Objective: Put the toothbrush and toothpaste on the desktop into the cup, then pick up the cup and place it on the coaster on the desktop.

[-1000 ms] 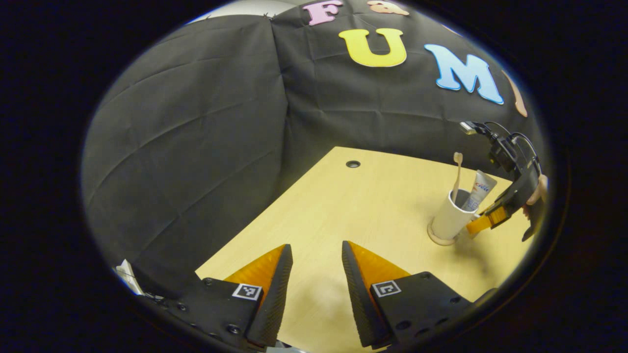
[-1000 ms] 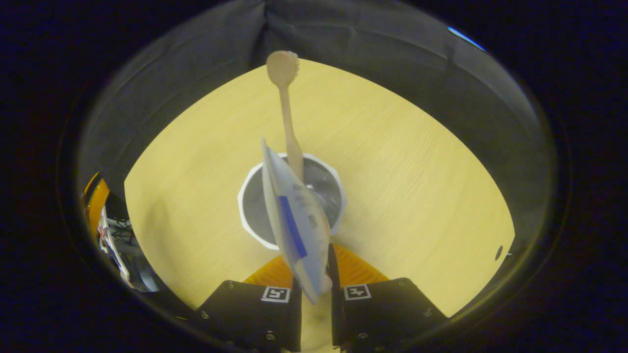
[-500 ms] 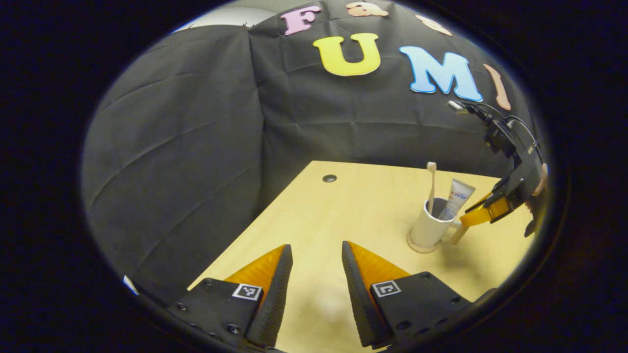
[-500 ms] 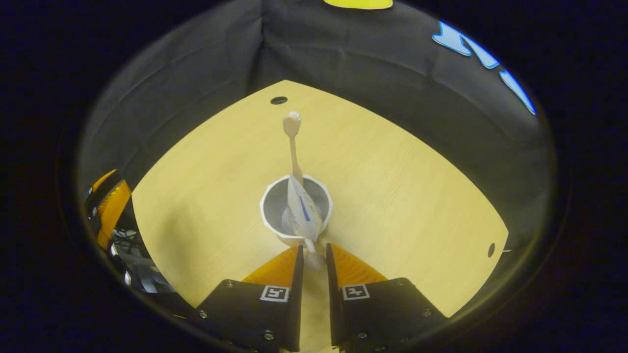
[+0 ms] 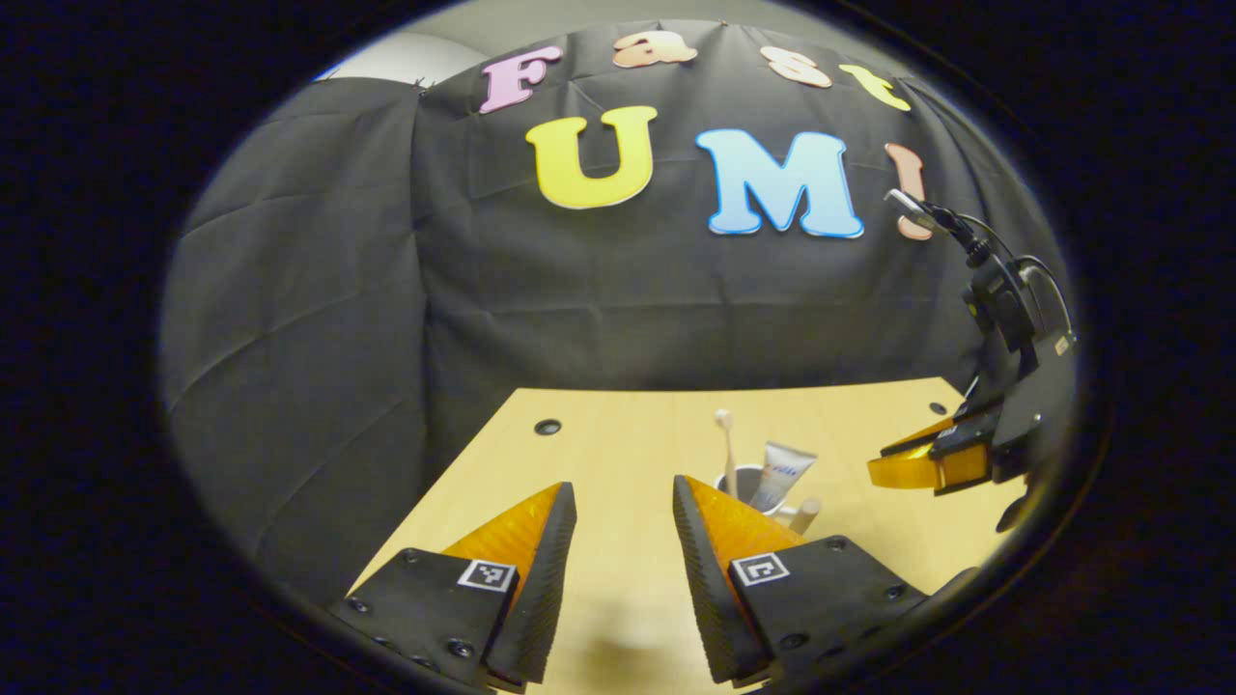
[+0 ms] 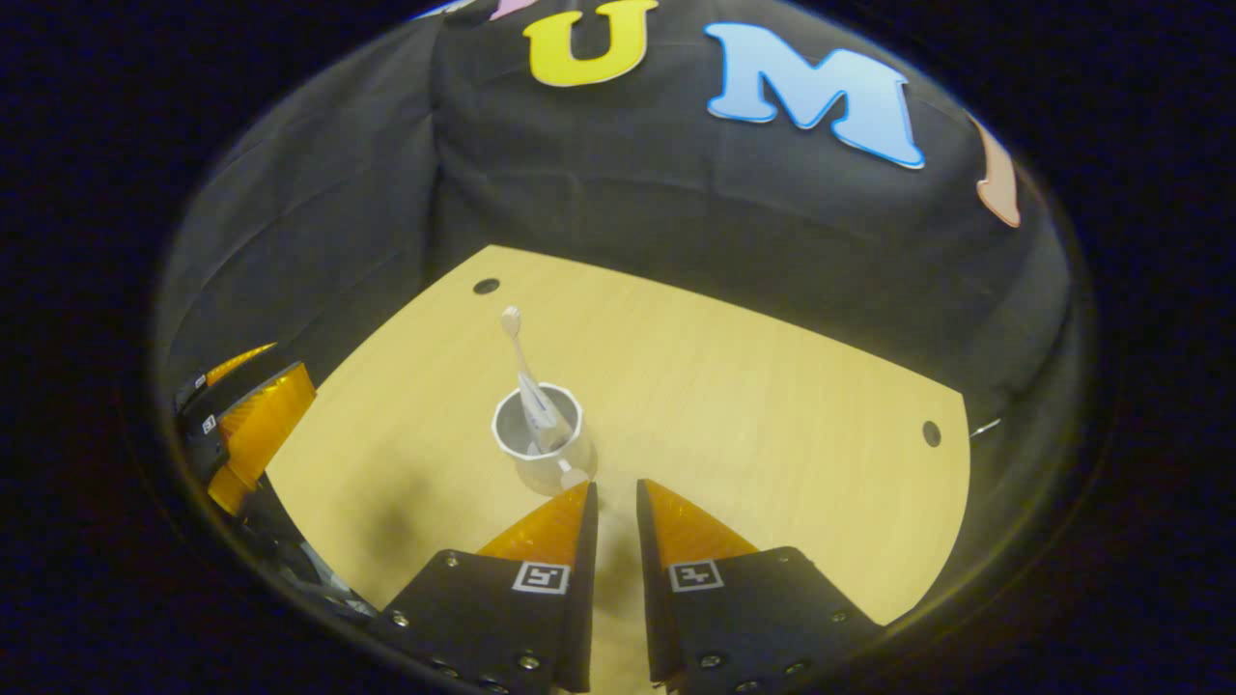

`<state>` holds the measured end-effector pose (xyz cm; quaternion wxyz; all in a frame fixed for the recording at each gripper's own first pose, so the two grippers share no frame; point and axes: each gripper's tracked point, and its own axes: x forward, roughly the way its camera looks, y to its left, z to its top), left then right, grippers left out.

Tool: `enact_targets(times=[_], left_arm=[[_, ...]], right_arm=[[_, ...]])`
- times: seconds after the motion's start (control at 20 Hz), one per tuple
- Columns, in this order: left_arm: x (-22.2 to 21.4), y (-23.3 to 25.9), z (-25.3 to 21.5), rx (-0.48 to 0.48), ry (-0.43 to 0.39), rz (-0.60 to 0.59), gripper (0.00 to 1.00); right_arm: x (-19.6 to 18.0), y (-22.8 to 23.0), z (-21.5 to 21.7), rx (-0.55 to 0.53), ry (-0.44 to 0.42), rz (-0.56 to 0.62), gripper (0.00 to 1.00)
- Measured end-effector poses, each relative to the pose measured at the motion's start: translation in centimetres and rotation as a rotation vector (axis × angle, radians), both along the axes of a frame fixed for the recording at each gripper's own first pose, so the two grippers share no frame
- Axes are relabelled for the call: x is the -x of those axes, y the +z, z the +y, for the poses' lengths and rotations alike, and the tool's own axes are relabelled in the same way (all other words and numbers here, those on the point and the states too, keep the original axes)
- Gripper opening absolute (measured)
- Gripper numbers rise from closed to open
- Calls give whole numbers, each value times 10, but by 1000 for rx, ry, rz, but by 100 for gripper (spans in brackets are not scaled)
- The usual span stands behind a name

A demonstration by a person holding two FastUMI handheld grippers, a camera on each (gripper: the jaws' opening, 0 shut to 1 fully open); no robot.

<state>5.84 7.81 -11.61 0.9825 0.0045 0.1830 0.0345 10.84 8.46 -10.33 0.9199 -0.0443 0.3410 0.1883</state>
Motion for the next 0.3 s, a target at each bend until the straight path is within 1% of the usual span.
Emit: enact_targets(times=[0.05,0.1,0.15,0.25,0.3], left_arm=[[-4,9,-8,0,-25,-23,67],[-11,20,-17,2,-51,-61,67],[-16,30,-26,8,-76,-97,70],[-18,40,-44,16,-117,-125,70],[-20,44,-51,21,-129,-133,65]], right_arm=[[2,6,-4,-24,-37,-35,23],[4,16,-11,-45,-74,-75,23],[6,25,-18,-59,-106,-110,23],[14,42,-31,-78,-163,-170,24],[16,50,-37,-89,-187,-201,24]])
